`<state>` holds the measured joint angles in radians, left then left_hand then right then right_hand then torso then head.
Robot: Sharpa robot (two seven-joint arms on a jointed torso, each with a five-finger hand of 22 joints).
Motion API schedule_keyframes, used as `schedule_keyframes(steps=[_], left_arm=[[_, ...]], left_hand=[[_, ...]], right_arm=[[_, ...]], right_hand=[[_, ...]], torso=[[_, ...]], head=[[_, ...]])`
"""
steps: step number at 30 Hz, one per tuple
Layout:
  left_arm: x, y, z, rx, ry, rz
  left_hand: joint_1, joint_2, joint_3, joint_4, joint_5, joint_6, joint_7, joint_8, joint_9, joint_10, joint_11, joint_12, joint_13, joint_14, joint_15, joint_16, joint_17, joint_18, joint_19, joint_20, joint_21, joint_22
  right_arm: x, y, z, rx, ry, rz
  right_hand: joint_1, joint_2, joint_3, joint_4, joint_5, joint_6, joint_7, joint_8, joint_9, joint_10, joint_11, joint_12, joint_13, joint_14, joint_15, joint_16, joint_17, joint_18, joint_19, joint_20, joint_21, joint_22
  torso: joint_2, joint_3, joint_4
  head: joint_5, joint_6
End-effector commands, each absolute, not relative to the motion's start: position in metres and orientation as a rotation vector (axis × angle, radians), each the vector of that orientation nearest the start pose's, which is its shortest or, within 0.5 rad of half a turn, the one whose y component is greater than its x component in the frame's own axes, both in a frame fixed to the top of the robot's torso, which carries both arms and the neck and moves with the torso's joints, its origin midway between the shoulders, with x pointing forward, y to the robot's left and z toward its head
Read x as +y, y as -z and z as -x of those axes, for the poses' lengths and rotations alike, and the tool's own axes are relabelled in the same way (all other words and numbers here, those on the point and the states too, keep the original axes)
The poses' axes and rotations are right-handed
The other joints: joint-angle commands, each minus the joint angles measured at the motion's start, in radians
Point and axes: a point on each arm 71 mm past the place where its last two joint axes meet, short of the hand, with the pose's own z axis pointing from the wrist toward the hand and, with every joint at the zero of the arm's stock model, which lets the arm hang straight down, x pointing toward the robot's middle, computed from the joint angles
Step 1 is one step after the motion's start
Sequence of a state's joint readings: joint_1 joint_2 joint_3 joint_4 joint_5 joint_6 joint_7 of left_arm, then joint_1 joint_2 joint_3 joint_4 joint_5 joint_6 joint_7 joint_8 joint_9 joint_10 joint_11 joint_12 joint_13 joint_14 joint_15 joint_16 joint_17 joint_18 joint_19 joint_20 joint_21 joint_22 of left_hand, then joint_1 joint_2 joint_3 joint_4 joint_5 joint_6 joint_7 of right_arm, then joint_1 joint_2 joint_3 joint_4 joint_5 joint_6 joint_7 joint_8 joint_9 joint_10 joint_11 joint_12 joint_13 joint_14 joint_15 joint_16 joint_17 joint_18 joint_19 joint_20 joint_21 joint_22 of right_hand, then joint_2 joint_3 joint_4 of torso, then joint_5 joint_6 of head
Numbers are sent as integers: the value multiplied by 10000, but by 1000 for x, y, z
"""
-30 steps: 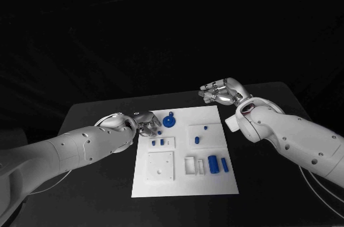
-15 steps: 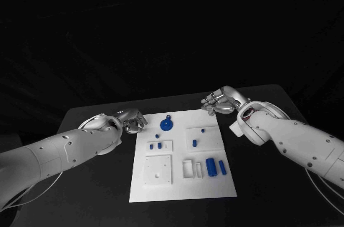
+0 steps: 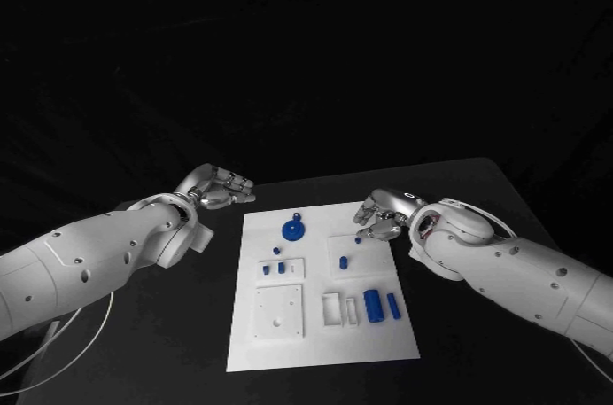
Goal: Assemble the parts on the task board
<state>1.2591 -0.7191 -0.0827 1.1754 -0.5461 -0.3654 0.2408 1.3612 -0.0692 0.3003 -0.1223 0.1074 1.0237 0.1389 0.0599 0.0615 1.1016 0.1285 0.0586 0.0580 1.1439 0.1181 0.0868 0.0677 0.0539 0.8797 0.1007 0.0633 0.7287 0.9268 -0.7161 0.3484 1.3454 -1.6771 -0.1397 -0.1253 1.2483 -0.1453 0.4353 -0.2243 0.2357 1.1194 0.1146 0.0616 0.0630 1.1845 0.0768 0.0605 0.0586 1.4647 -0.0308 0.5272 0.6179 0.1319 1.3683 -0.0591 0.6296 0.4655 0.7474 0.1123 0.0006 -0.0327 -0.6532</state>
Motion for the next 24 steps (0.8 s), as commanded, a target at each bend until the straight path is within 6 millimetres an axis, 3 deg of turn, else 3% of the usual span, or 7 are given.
schedule_keyframes(steps=[1, 3, 9, 12, 13, 17, 24], left_arm=[[249, 173, -549, 14161, 12167, 8480], [247, 170, -547, 14065, 12473, 8684], [239, 166, -539, 14025, 13100, 8910], [236, 165, -537, 14043, 13250, 8930], [236, 165, -536, 14049, 13295, 8940], [234, 164, -533, 14082, 13428, 8958], [233, 164, -530, 14125, 13522, 8970]], left_hand=[[-8, 100, 0, -131, 50, 55, -9, 28, 4, -46, 8, 24, -5, 12, 33, -220, -1, -92, 111, 56, -3, -773], [-90, 185, -54, -304, 47, 48, 16, 57, 13, -76, 19, 74, 1, -55, 59, -203, -22, -79, 456, 87, -4, -2141], [-119, 357, -190, -476, 56, 85, 46, 40, 10, -76, 49, 40, -4, -164, 75, -175, -9, -43, 692, 93, 48, -3294], [-125, 367, -185, -493, 71, 116, 17, 39, 8, -67, 48, 33, -7, -181, 87, -247, -20, -47, 731, 67, 79, -3389], [-136, 375, -186, -504, 67, 123, 22, 41, 8, -62, 49, 33, -7, -186, 88, -248, -19, -46, 742, 70, 82, -3464], [-143, 380, -190, -515, 66, 131, 28, 38, 8, -66, 54, 33, -7, -202, 95, -250, -20, -45, 756, 71, 86, -3530], [-159, 405, -219, -542, 65, 147, 43, 42, 10, -79, 74, 33, -7, -236, 107, -251, -22, -24, 804, 82, 98, -3704]], right_arm=[[-203, 214, -512, 17125, -3583, 2120], [-199, 216, -511, 17051, -3252, 2363], [-193, 223, -508, 16702, -2611, 2855], [-190, 226, -507, 16609, -2465, 3011], [-189, 227, -506, 16588, -2418, 3064], [-186, 231, -505, 16466, -2279, 3266], [-181, 237, -504, 16465, -2212, 3448]], right_hand=[[-18, -213, 422, 54, -157, 30, 0, 11, 6, -80, -6, -13, 5, 143, -49, 264, 261, 196, -171, 34, 248, 365], [12, -333, 609, 108, -322, 38, -17, 5, 3, -199, 30, -23, 0, 110, -40, 347, 335, 216, -243, 48, 352, 574], [146, -746, 1271, 465, -667, 46, -13, 3, 2, -254, 47, -29, -2, 46, -36, 515, 403, 248, -417, 56, 453, 1339], [194, -784, 1314, 470, -799, 50, -16, 0, 0, -269, 51, -31, -3, 62, -37, 499, 367, 249, -387, 59, 366, 1454], [196, -794, 1331, 479, -807, 54, -16, 1, 1, -269, 51, -29, -2, 63, -38, 502, 363, 250, -378, 58, 340, 1494], [212, -864, 1501, 521, -912, 45, -9, -1, 0, -270, 51, -35, -5, 64, -39, 547, 351, 253, -297, 55, 147, 1830], [239, -876, 1682, 517, -1013, 77, -16, 6, 3, -235, 44, -29, -3, 54, -50, 627, 366, 266, -249, 45, -53, 2263]], torso=[[-4, -62, 41], [2, -89, 50], [70, -211, 103], [85, -231, 120], [80, -215, 119], [128, -277, 169], [132, -302, 172]], head=[[-55, 59], [-66, 79], [-134, 191], [-156, 221], [-148, 223], [-128, 248], [-19, 161]])
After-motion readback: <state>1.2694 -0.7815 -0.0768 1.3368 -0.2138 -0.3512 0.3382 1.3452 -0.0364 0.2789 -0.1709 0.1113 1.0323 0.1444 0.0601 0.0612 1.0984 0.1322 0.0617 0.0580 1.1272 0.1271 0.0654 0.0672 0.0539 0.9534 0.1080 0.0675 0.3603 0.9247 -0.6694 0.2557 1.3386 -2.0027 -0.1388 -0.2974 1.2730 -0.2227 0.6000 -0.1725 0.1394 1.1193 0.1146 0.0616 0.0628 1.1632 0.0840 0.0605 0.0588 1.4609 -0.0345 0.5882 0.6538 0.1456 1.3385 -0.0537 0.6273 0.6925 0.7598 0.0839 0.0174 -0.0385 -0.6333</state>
